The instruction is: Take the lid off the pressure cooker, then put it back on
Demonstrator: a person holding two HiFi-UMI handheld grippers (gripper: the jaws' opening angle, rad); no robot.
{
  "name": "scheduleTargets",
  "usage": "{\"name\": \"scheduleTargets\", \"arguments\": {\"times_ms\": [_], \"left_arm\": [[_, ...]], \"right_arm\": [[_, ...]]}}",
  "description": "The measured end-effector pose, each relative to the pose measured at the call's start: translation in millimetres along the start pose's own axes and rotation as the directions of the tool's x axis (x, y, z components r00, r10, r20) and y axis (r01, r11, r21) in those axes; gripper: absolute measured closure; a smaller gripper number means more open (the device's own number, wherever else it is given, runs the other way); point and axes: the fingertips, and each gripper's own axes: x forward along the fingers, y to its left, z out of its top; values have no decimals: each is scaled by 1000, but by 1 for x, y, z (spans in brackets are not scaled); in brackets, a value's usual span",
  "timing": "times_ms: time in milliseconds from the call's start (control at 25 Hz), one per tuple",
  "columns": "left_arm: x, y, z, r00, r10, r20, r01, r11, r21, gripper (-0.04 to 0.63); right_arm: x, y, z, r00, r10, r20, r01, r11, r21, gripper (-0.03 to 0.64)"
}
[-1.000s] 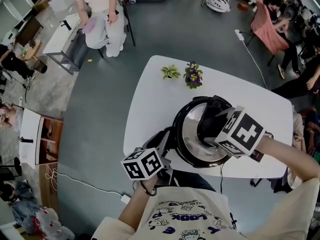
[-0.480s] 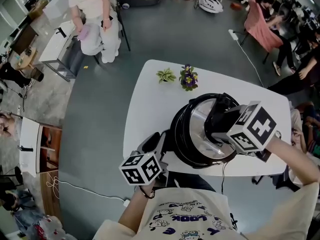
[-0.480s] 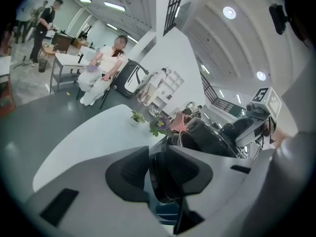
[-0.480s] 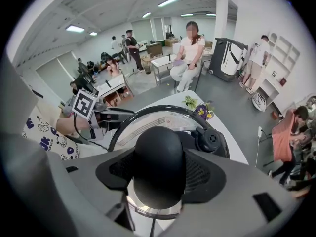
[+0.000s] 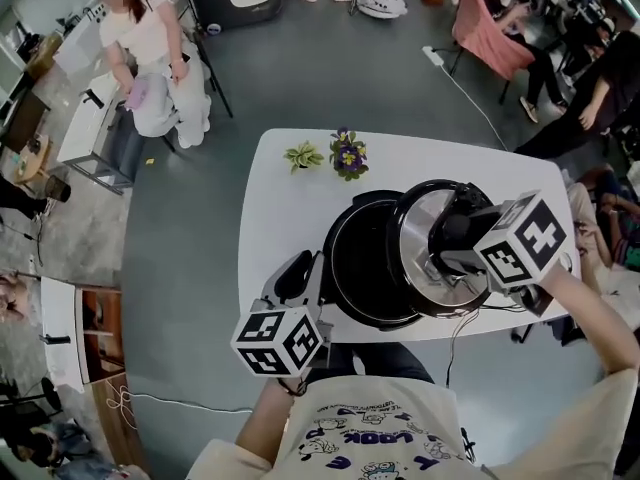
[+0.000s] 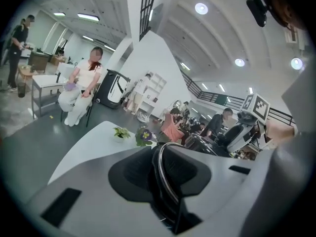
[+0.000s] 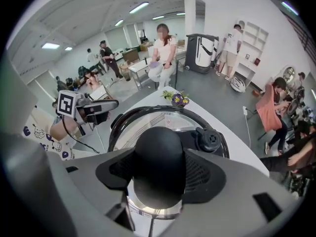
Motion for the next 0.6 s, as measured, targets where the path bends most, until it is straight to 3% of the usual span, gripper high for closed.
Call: {"name": "scheduleTargets", "arguments": {"times_ms": [320, 600], "left_arm": [[19, -59, 15, 997, -75, 15, 72, 981, 179, 571], [47, -116, 4, 991, -134, -19, 135, 964, 229, 581]], "right_arm": [[-22, -35, -62, 998, -52, 17, 48, 984, 173, 321], [-40, -68, -123, 997, -74, 9, 68, 960, 273, 321]]}}
